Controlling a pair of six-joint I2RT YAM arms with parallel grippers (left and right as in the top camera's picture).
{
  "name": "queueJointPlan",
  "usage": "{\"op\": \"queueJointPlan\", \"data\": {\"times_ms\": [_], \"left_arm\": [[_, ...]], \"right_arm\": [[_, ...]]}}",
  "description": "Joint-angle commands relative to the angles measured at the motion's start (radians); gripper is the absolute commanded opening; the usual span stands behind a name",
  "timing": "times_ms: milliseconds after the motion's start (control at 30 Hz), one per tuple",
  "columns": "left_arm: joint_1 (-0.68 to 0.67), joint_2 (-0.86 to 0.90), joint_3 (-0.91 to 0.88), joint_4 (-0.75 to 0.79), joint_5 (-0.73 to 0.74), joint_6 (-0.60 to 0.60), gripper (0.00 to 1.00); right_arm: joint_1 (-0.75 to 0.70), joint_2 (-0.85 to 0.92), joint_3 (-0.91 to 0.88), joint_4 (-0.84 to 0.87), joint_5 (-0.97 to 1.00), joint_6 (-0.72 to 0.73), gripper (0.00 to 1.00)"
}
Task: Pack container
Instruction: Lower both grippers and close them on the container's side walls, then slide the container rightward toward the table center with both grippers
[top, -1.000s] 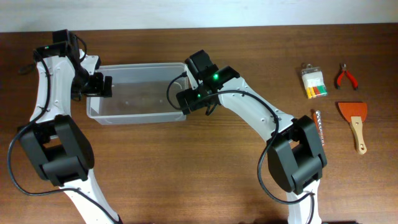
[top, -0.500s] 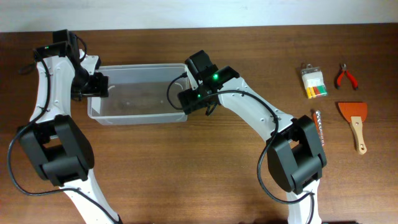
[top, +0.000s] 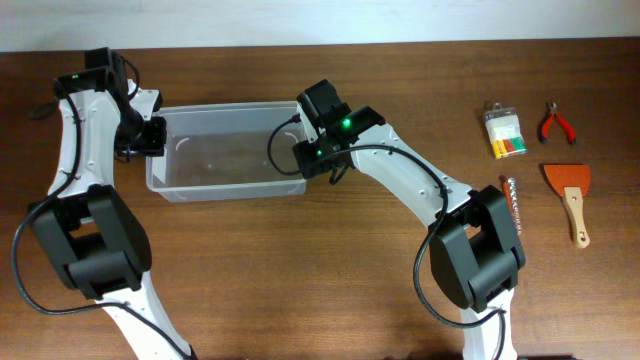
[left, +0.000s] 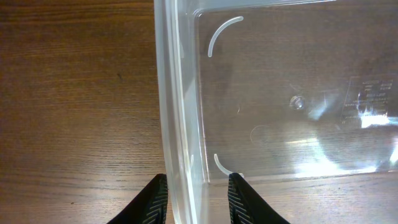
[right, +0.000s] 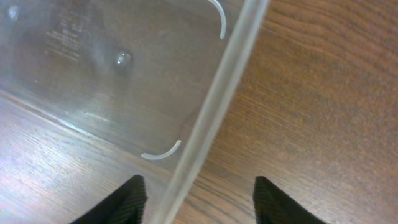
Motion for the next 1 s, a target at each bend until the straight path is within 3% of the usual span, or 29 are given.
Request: {"op": "queueJointPlan", "data": {"times_ms": [0, 367, 733, 967], "left_arm": [[0.005, 0.007, 0.0, -0.002, 0.014, 0.007, 0.34], [0.005, 0.007, 0.0, -0.002, 0.014, 0.008, 0.35], [0.005, 0.007, 0.0, -0.002, 0.014, 0.008, 0.35], [0.005, 0.007, 0.0, -0.002, 0.014, 0.007, 0.24]], "right_arm": [[0.006, 0.011, 0.033, 0.006, 0.013, -0.005, 0.49], [0.006, 0.011, 0.033, 0.041, 0.013, -0.005, 0.3], [0.006, 0.011, 0.033, 0.046, 0.013, -0.005, 0.18], [0.006, 0.011, 0.033, 0.048, 0.013, -0.009, 0.16]]}}
